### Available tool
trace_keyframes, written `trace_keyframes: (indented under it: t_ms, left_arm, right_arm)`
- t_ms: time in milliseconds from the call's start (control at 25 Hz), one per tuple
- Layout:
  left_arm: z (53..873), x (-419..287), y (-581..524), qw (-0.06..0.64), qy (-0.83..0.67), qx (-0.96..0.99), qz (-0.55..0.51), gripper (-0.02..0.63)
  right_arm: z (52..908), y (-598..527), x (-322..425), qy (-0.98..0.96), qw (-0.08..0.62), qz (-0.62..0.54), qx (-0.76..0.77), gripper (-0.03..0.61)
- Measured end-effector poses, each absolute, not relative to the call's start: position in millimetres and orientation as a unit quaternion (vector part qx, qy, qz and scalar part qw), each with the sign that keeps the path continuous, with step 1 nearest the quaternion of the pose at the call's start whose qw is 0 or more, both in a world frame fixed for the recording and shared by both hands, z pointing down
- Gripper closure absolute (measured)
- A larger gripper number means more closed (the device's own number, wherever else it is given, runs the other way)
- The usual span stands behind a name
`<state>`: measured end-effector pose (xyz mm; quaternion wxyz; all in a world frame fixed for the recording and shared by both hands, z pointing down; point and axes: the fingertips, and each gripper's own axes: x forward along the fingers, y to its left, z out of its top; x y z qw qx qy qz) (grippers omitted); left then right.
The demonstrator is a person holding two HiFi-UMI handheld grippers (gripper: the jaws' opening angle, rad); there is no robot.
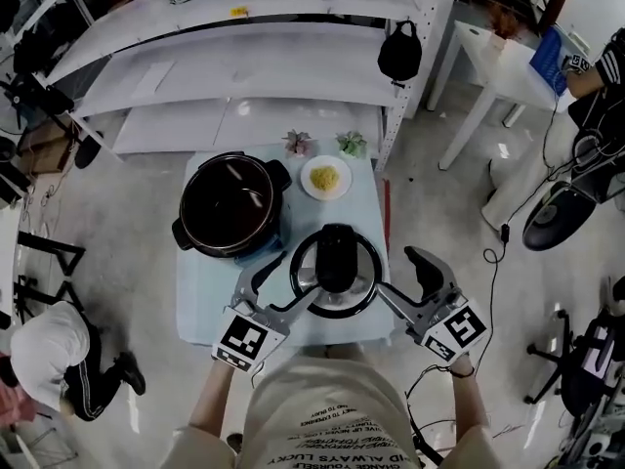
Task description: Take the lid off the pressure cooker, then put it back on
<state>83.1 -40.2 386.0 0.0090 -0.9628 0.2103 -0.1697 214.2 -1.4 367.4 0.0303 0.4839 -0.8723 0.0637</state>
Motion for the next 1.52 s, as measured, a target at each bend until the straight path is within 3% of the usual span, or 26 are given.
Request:
trace_keyframes:
  t_ms: [400, 800, 1520]
  left_arm:
    - [414, 96, -43, 0.049, 0.208, -0.943, -0.253, 0.309]
    - [458, 106, -48, 0.064, 0.204, -0.927, -0.309, 0.31]
    - [546, 124, -45, 0.07, 0.051, -0.926, -0.368, 0.31]
  right_arm:
    - [398, -15, 214, -0.91, 0.107, 0.066, 0.394, 0.257]
    - [446, -22, 201, -0.933, 0.141, 0.08, 0.321, 0.258]
    - [525, -38, 165, -0.933, 0.208, 0.105, 0.275, 0.258]
